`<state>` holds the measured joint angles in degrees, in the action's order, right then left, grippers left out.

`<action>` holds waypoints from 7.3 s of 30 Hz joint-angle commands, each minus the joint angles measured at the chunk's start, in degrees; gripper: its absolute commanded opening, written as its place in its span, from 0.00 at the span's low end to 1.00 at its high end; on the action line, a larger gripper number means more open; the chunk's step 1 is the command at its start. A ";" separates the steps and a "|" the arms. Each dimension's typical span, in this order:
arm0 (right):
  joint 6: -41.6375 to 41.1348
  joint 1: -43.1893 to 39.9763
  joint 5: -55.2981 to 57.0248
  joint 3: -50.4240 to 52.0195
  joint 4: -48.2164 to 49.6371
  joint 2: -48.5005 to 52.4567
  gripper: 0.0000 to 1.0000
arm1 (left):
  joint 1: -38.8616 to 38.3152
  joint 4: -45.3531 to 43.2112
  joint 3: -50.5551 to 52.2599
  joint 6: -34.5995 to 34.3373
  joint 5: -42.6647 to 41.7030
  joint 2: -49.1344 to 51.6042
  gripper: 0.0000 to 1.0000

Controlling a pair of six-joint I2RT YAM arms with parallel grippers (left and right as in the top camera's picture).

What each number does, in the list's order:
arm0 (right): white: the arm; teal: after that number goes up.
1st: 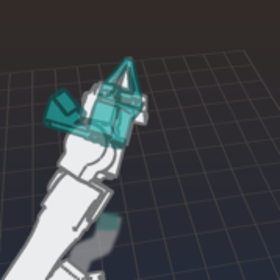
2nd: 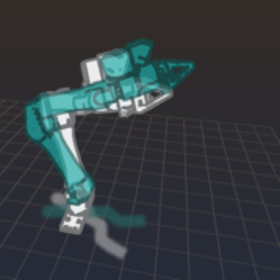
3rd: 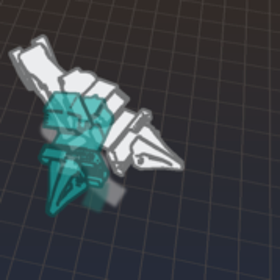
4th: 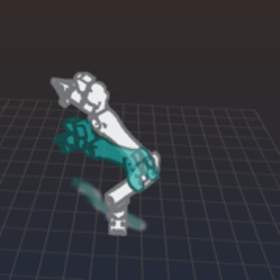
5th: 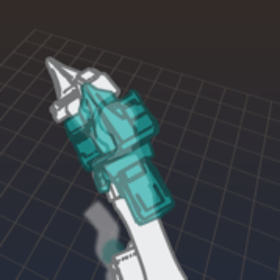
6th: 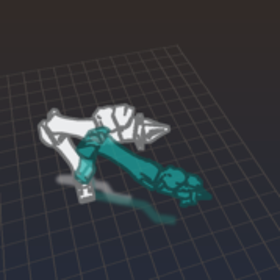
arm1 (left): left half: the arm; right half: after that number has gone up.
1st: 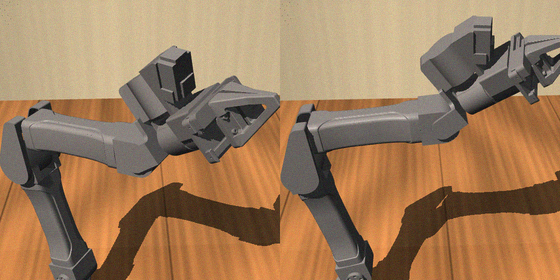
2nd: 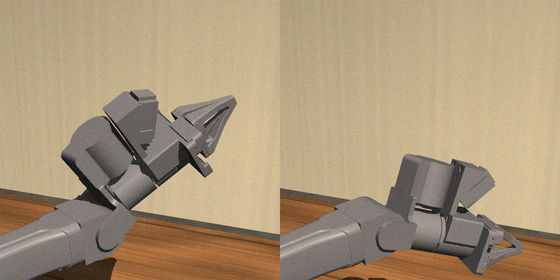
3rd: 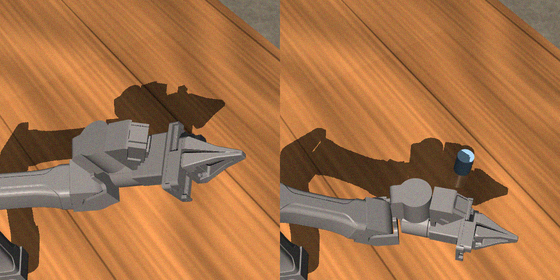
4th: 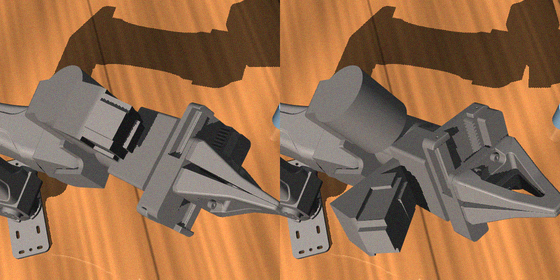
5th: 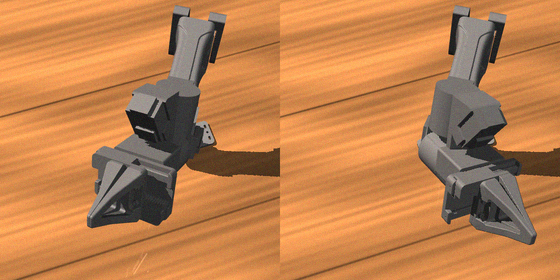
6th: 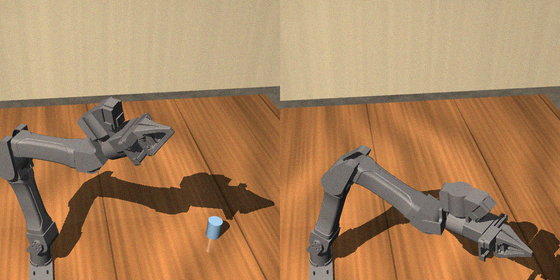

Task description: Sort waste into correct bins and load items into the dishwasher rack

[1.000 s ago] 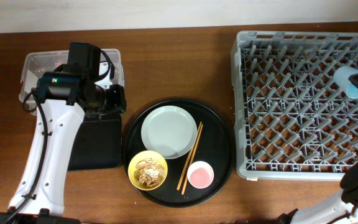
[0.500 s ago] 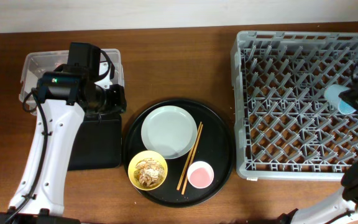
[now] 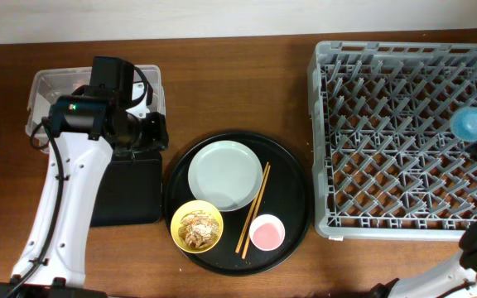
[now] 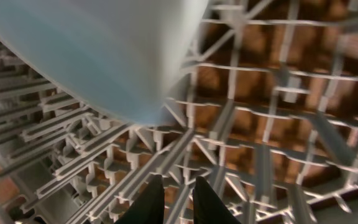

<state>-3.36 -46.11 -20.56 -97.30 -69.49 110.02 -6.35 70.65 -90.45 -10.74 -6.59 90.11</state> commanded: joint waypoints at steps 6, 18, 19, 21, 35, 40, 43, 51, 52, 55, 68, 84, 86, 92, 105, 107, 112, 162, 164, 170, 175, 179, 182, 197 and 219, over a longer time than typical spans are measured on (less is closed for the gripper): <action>0.11 -1.22 -10.21 -0.59 0.59 -0.39 0.24 | 0.13 -0.09 -0.46 0.04 0.39 -0.24 0.56; 0.02 -0.87 -5.90 -6.86 11.10 -1.86 0.38 | 0.13 -0.17 -0.46 0.04 0.42 -0.24 0.57; 0.02 -0.50 -5.62 -6.86 12.00 -1.86 0.38 | 0.13 -0.28 -0.46 0.04 0.42 -0.24 0.57; -0.72 0.50 -4.09 -6.86 14.47 -1.86 0.38 | 0.13 -0.37 -0.46 0.04 0.39 -0.24 0.57; -1.66 8.59 15.28 -6.75 18.73 1.01 0.26 | 0.13 -0.28 -0.46 0.04 0.42 -0.24 0.57; -1.64 8.59 15.28 -5.92 14.64 1.05 0.26 | 0.13 -0.33 -0.46 0.04 0.42 -0.24 0.57; -1.64 8.59 16.79 -5.64 11.28 1.05 0.26 | 0.13 -0.31 -0.46 0.04 0.42 -0.24 0.57; -1.66 8.59 16.72 -5.64 5.73 1.05 0.26 | 0.13 -0.31 -0.46 0.04 0.39 -0.24 0.57; -1.66 8.59 16.70 -5.64 5.29 1.05 0.26 | 0.13 -0.33 -0.46 0.04 0.39 -0.24 0.57; -1.66 8.59 16.52 -5.64 3.39 1.03 0.26 | 0.13 -0.31 -0.46 0.04 0.39 -0.24 0.57; -0.46 8.61 5.25 -5.68 -0.44 0.83 0.26 | 0.13 -0.31 -0.46 0.04 0.37 -0.24 0.57; 6.19 13.64 -3.26 -5.68 -6.64 -7.21 0.31 | 0.13 -0.02 -0.46 0.04 0.24 -0.24 0.67; 6.19 15.34 -3.26 -5.68 -8.66 -11.10 0.31 | 0.13 0.02 -0.46 0.07 0.37 -0.24 0.70; 7.85 28.59 -2.34 -5.66 -15.15 -19.67 0.32 | 0.13 1.22 -0.44 0.07 0.44 -0.24 0.74; -4.22 52.46 14.19 3.41 -21.11 -20.09 0.37 | -13.68 1.70 5.55 0.07 -2.60 0.20 0.73; -5.22 52.46 14.19 7.32 -19.69 -20.65 0.38 | -17.49 0.63 7.50 0.07 -3.65 0.20 0.74; -6.19 52.46 14.23 17.86 -16.02 -26.21 0.39 | -27.58 -2.89 12.68 0.07 -4.74 0.31 0.83; 24.15 52.35 -46.23 21.22 0.15 -30.77 0.98 | -11.47 -37.86 17.55 -2.08 -70.18 0.96 0.00; 24.15 52.59 -48.33 21.22 0.70 -30.77 1.00 | -11.47 -37.90 17.55 -2.08 -72.02 0.96 0.00; 24.15 52.57 -54.60 21.22 3.15 -30.77 0.81 | -11.47 -37.88 17.55 -2.08 -73.16 0.96 0.00; 24.15 52.59 -55.52 21.22 3.08 -30.77 0.73 | -11.47 -37.90 17.55 -2.10 -73.16 0.96 0.00; 24.13 52.59 -55.52 21.22 2.89 -30.77 0.67 | -11.47 -37.90 17.55 -2.10 -73.16 0.96 0.00; 24.15 52.59 -55.28 21.22 2.89 -30.77 0.56 | -11.47 -37.90 17.55 -2.10 -73.11 0.96 0.01; 13.40 50.82 -15.96 20.63 0.44 -30.82 0.47 | -8.74 -16.98 17.53 -1.22 -24.33 -0.22 0.68; -9.18 12.68 23.87 8.04 -12.85 -20.70 0.45 | -3.10 -10.54 17.53 -1.22 -2.56 -11.17 0.74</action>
<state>-11.42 -32.45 1.26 -88.31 -82.19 86.06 -9.76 60.20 -72.64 -12.86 -9.96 79.50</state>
